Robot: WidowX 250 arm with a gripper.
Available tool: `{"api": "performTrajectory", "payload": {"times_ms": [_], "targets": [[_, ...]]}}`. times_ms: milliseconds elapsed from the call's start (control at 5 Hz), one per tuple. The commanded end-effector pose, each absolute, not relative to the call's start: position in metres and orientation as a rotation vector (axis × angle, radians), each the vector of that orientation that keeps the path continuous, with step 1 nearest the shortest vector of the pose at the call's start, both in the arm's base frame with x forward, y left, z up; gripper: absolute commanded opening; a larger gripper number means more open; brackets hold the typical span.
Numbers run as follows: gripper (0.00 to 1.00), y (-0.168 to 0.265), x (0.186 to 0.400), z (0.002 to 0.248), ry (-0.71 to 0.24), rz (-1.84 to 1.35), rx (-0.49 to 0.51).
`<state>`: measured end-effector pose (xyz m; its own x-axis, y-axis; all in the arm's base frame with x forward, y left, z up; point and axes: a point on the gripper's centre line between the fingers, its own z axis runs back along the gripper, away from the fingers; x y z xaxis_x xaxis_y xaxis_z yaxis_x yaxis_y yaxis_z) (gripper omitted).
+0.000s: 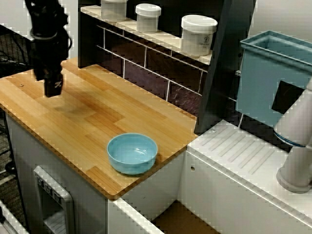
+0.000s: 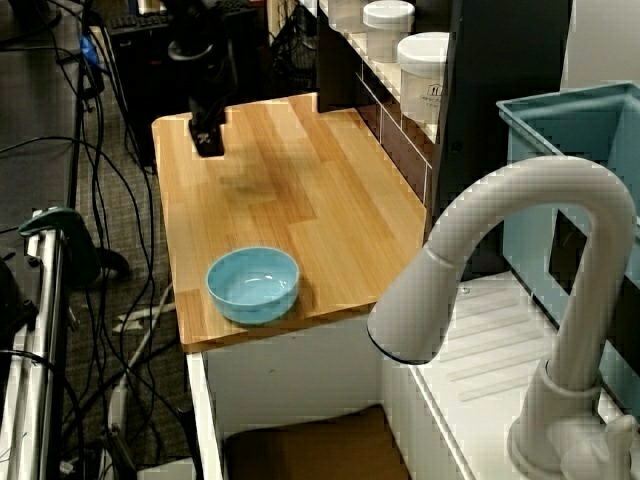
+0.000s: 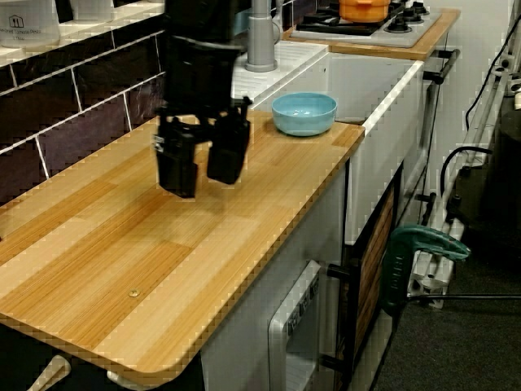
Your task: Push into sink
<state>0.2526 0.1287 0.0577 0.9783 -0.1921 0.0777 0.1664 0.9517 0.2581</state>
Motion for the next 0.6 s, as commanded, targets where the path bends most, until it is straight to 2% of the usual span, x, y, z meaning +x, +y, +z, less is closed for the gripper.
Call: {"api": "performTrajectory", "payload": {"times_ms": [0, 400], "targets": [[1.0, 0.11, 0.263, 0.068, -0.144, -0.304, 0.229], [1.0, 0.087, 0.278, 0.079, -0.094, -0.367, 0.19]]}}
